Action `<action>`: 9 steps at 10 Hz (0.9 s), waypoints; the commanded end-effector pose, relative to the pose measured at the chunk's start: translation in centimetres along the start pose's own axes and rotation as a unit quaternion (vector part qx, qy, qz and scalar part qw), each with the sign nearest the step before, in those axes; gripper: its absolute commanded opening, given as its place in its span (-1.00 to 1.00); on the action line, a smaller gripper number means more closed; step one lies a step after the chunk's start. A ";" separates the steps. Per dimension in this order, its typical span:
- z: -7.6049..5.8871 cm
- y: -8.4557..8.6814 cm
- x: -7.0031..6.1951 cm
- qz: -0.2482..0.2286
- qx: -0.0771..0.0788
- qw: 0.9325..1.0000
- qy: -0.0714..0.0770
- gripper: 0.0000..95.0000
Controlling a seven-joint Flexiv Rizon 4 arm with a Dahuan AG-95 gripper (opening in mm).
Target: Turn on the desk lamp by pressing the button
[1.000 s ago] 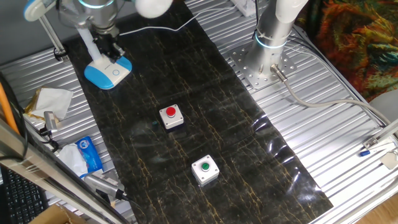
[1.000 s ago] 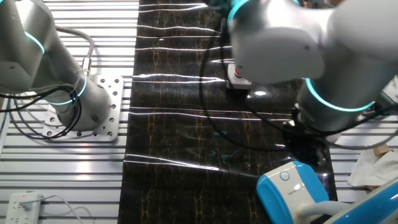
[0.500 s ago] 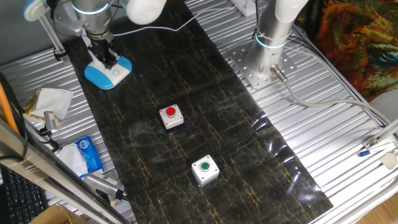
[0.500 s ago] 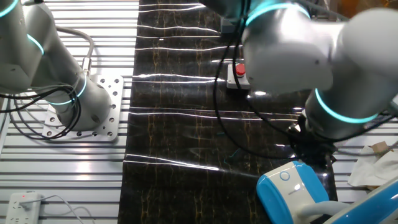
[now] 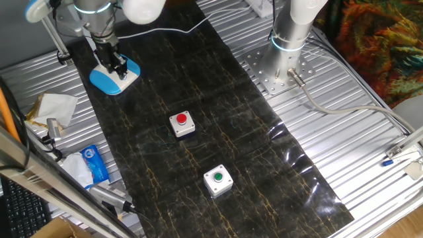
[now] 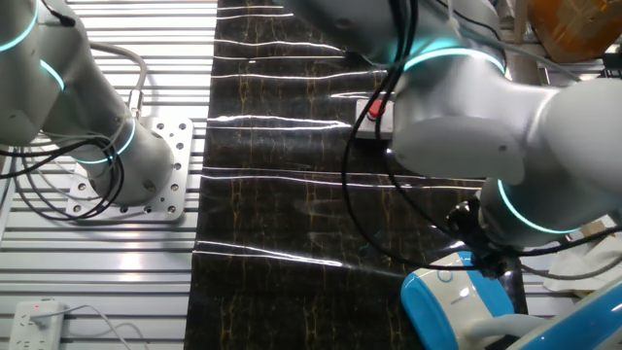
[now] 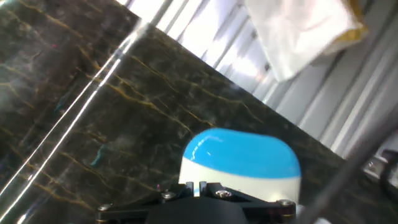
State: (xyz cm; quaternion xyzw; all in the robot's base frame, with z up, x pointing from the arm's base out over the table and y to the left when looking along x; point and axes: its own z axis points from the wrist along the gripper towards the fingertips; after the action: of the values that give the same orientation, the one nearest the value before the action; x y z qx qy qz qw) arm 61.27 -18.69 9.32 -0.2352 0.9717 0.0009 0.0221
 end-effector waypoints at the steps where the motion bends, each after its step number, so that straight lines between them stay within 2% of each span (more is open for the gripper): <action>1: 0.6 0.1 0.4 0.041 0.006 0.999 0.023 0.20; 6: 2.8 1.9 2.8 0.057 0.003 0.998 0.021 0.20; 9: 3.3 2.1 3.0 0.062 0.003 0.998 0.020 0.20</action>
State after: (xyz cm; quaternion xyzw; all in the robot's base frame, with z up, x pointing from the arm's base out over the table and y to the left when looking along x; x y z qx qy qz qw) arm 58.01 -18.20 5.68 -0.1735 0.9848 -0.0047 0.0030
